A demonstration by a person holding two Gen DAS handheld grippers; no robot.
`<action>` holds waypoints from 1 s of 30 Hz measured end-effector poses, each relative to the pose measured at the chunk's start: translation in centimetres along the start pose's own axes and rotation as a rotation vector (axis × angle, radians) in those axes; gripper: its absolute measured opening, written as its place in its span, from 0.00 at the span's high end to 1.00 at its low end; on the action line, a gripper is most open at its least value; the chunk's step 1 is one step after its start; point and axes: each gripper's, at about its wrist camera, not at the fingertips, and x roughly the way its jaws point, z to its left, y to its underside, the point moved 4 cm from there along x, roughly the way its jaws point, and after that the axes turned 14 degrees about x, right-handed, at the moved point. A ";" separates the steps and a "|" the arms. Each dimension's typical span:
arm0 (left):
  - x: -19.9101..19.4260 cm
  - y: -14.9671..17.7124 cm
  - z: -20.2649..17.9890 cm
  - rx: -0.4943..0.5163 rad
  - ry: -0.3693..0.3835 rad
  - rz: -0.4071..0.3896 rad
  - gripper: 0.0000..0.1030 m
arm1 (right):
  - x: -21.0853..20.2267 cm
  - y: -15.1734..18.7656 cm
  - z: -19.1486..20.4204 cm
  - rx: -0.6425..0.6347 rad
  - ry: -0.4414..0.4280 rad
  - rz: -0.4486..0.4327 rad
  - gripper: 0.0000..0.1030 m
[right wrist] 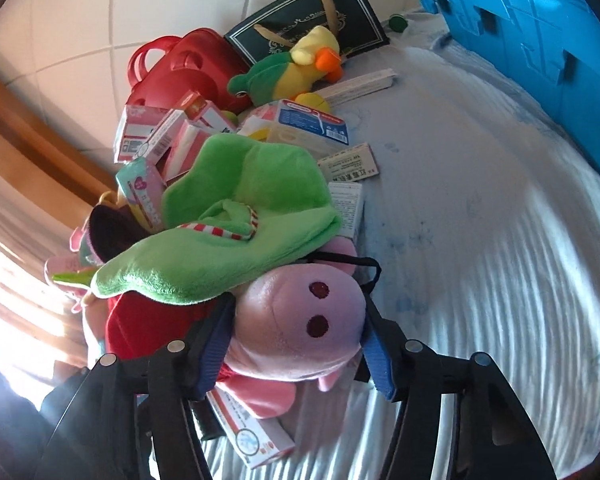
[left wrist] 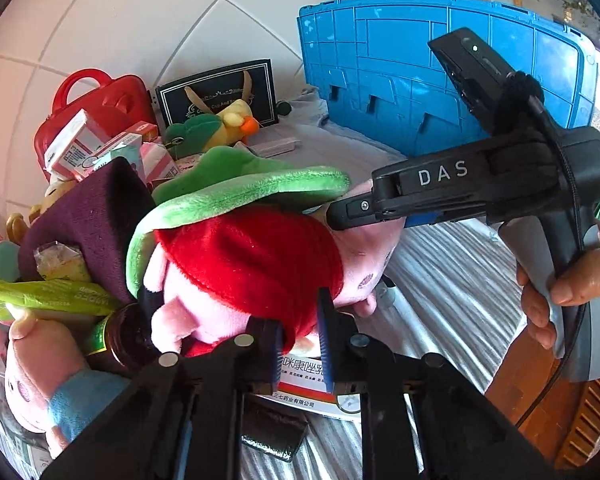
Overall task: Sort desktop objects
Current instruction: 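Grasp the pink pig plush in a red dress with the right gripper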
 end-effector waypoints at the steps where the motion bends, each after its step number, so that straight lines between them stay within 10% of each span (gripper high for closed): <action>1: 0.0 0.1 0.0 0.013 -0.002 0.003 0.88 | -0.2 0.1 0.3 -0.014 0.009 -0.006 0.44; 17: -3.8 -2.3 2.0 0.043 0.019 -0.096 0.95 | -4.7 0.2 4.3 -0.175 0.104 -0.142 0.49; 30: -11.0 -11.3 3.4 0.123 0.032 -0.308 0.95 | -14.7 -2.5 9.3 -0.254 0.080 -0.348 0.50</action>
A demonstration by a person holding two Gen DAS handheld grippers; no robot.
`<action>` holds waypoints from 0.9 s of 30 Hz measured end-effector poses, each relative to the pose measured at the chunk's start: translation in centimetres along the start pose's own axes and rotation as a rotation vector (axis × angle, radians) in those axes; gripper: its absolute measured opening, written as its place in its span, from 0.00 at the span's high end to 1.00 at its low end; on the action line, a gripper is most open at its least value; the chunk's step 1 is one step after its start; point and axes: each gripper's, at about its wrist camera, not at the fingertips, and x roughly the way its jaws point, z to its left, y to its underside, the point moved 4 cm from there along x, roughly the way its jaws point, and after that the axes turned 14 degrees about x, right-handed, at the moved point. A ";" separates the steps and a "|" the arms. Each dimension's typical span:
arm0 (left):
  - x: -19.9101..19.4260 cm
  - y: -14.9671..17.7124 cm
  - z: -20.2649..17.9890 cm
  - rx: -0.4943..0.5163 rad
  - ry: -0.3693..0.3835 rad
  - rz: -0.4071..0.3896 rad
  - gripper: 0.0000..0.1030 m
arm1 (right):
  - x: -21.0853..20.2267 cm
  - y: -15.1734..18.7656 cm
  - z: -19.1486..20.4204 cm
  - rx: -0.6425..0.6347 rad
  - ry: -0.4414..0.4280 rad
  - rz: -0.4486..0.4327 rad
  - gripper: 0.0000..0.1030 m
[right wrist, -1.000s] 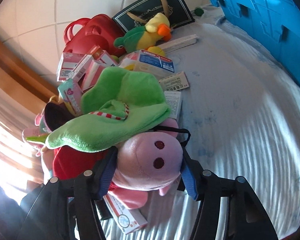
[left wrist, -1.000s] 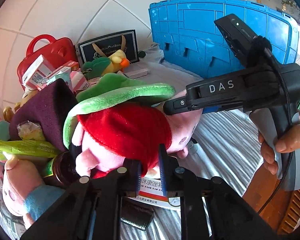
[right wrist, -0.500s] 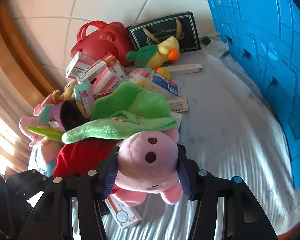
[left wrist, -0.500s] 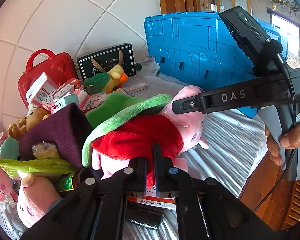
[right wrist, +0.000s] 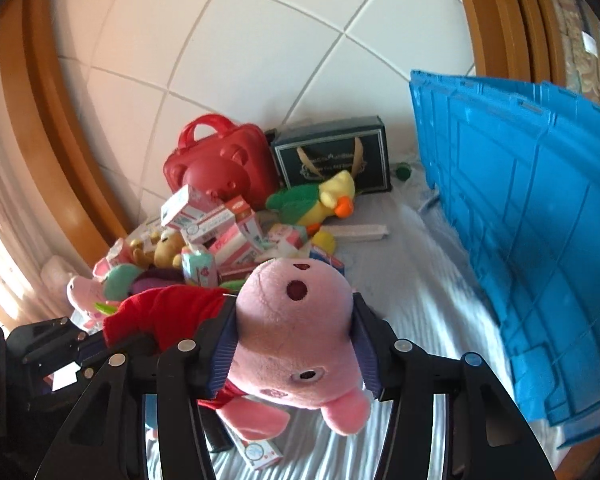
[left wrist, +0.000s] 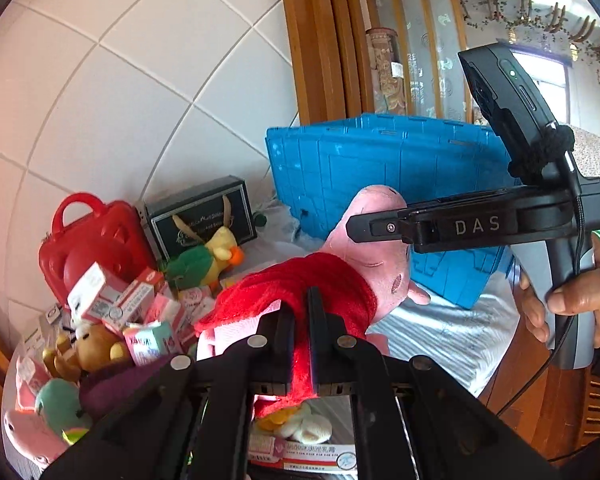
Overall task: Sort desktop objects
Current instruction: 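Grasp the pink pig plush in a red dress with the right gripper, then carry the pig plush over the blue crate and open the right gripper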
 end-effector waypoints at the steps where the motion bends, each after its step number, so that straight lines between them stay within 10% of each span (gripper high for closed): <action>1: -0.2 -1.3 0.1 0.017 0.000 -0.023 0.95 | -0.9 -0.9 0.1 0.000 -0.002 -0.026 0.50; 15: 3.4 -22.2 -3.6 0.162 0.134 -0.330 0.94 | -16.7 -15.5 -4.2 -0.015 0.189 -0.449 0.50; 27: 13.9 -32.4 -13.4 0.220 0.248 -0.286 0.94 | -21.5 -21.1 -17.6 0.121 0.395 -0.536 0.50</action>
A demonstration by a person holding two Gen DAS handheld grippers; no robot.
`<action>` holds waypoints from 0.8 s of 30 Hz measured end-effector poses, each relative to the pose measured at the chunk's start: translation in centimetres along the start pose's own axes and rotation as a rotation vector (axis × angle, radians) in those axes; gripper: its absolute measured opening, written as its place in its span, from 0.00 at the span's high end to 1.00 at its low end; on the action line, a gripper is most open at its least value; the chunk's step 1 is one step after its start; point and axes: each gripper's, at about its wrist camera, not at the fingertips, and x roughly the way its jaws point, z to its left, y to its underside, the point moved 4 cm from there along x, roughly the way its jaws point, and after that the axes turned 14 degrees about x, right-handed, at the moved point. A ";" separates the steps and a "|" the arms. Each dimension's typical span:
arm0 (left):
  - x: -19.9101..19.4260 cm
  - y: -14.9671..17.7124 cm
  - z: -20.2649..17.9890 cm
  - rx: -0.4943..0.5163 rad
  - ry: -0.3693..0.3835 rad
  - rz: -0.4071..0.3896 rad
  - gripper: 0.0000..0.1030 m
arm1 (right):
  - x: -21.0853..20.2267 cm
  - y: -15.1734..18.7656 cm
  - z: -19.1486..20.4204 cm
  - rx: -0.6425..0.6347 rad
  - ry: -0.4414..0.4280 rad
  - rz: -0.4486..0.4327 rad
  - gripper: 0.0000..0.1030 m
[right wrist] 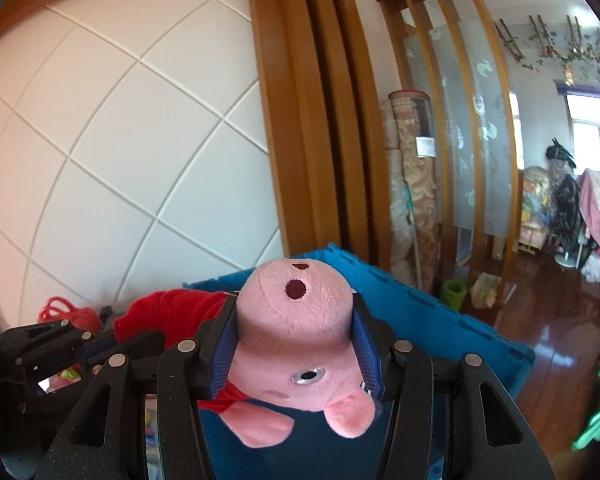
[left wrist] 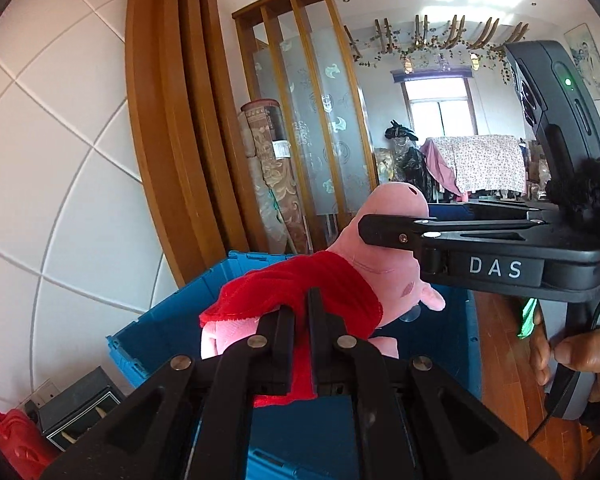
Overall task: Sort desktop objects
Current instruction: 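Carry the pig plush over the blue crate and open the right gripper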
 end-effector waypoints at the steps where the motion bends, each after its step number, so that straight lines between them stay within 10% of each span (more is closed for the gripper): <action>1: 1.3 -0.3 -0.4 0.008 0.015 0.029 0.94 | 0.8 -0.3 -0.9 0.008 0.014 0.007 0.50; 11: 5.9 -0.7 -1.5 0.027 -0.056 0.177 0.94 | 2.6 -2.1 -6.7 0.072 0.093 0.023 0.22; 24: 3.0 1.9 -0.1 -0.045 -0.112 0.165 0.94 | -1.2 0.4 -6.0 0.120 -0.023 0.025 0.13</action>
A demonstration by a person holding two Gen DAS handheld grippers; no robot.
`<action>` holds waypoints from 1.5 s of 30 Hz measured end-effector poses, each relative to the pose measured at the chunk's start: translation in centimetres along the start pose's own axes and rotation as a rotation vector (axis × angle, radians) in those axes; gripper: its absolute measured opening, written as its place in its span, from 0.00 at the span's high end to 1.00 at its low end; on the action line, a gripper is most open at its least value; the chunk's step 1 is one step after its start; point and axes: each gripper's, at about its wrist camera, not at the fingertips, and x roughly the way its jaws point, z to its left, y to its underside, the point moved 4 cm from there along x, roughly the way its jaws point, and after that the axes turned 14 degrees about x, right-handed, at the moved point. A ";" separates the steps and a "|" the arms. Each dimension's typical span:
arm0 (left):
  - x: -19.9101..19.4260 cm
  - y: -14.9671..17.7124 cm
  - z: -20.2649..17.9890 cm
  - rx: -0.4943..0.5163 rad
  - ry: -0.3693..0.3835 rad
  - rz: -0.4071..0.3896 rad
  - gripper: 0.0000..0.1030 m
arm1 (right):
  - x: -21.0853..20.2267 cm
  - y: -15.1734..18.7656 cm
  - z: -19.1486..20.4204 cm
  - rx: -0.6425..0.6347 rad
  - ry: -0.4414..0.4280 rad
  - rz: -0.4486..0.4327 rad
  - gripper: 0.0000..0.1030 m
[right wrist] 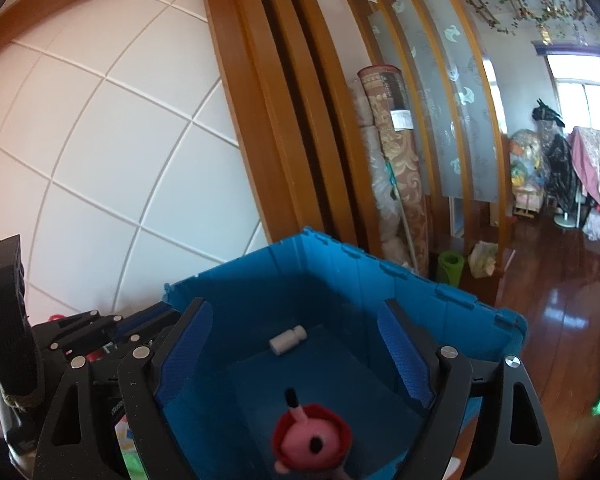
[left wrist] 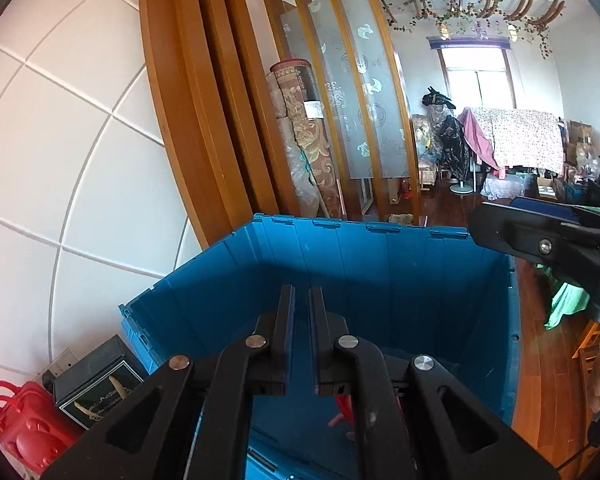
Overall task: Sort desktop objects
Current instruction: 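Carry the pig plush over the blue crate and open the right gripper, then move both grippers back over the heap of toys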
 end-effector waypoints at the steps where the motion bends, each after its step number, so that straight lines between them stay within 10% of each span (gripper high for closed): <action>1: -0.4 0.5 0.2 -0.013 -0.003 0.002 0.94 | -0.4 0.5 0.2 0.001 -0.007 0.001 0.12; 30: -19.1 22.2 5.2 -0.294 -0.430 0.213 0.93 | -3.9 15.6 13.8 -0.220 -0.377 0.230 0.02; 37: -24.0 28.7 7.2 -0.377 -0.611 0.270 0.31 | -4.3 20.8 18.5 -0.288 -0.468 0.321 0.02; 45: -29.5 37.6 9.8 -0.425 -0.709 0.367 0.25 | -3.7 27.6 24.5 -0.357 -0.512 0.431 0.01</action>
